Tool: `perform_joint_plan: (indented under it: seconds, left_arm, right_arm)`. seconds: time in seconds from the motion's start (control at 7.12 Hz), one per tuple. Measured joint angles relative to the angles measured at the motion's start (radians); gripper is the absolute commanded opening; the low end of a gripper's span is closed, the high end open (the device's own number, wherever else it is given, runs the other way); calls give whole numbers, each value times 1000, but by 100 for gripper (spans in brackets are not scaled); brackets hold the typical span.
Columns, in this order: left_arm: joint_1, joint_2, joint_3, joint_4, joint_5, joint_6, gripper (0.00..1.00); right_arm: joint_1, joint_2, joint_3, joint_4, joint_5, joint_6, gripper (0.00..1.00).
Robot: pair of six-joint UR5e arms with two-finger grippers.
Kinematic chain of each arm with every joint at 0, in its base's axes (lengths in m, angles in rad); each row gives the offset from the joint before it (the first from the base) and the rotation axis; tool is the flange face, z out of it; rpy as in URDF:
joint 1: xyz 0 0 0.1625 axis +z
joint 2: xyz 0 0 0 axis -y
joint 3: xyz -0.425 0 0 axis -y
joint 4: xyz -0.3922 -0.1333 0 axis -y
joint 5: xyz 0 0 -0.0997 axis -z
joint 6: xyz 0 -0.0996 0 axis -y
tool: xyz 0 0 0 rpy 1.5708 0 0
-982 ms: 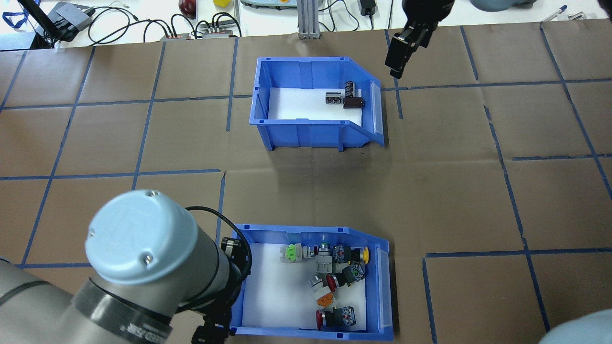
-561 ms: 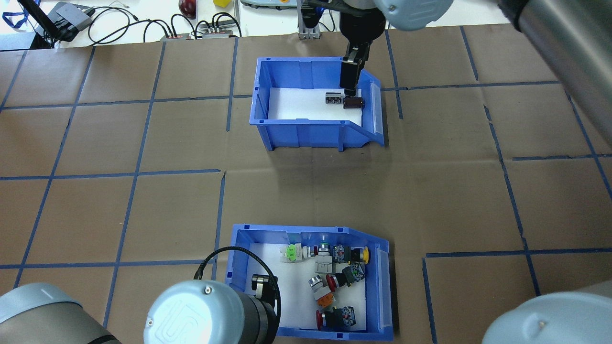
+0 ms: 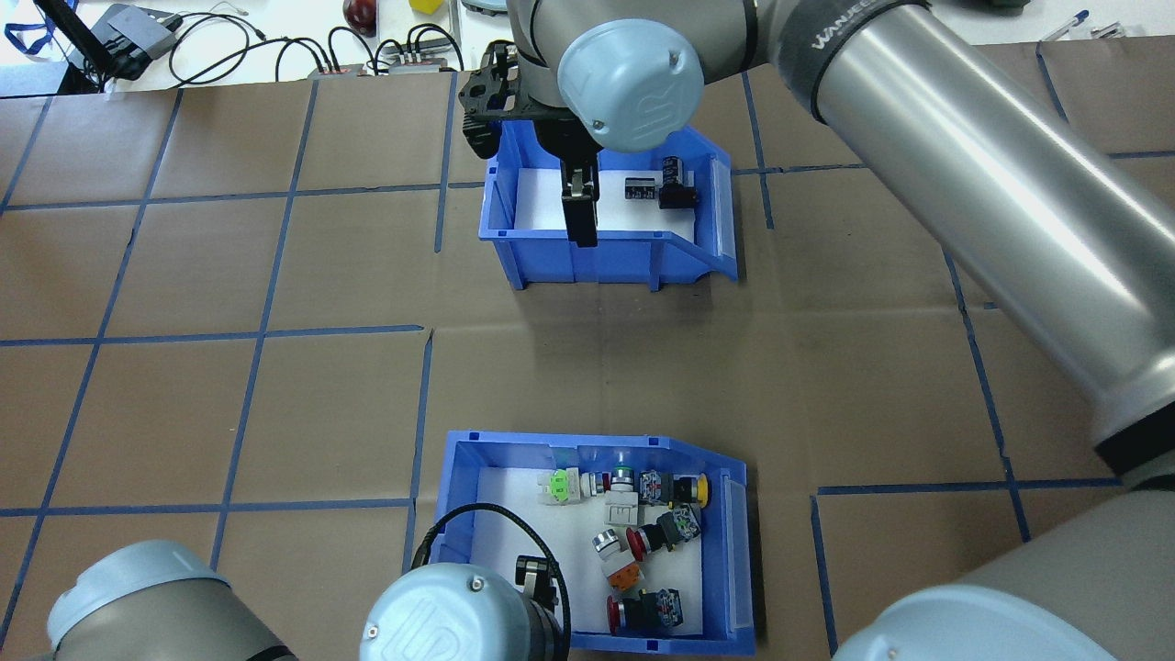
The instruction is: Place button box in front
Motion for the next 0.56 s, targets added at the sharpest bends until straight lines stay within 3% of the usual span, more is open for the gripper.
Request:
perform_joint_plan:
  seconds: [0.14,0.28,0.42,0.56]
  left_arm:
    - [-11,-29,-9,31,1,-18,96]
    - [-19,-43,-42,81,2,-27,87]
    - [-22,-47,-91,169,2,-28,72]
    - [-22,-49,-128,245,2,-26,48]
  right_arm:
    - [4,17,25,-40,0,-20,100]
    - [4,26,80,-131,0,-27,100]
    - [3,29,143,-231,-1,-26,100]
    - [3,29,200,-314,-2,-23,100]
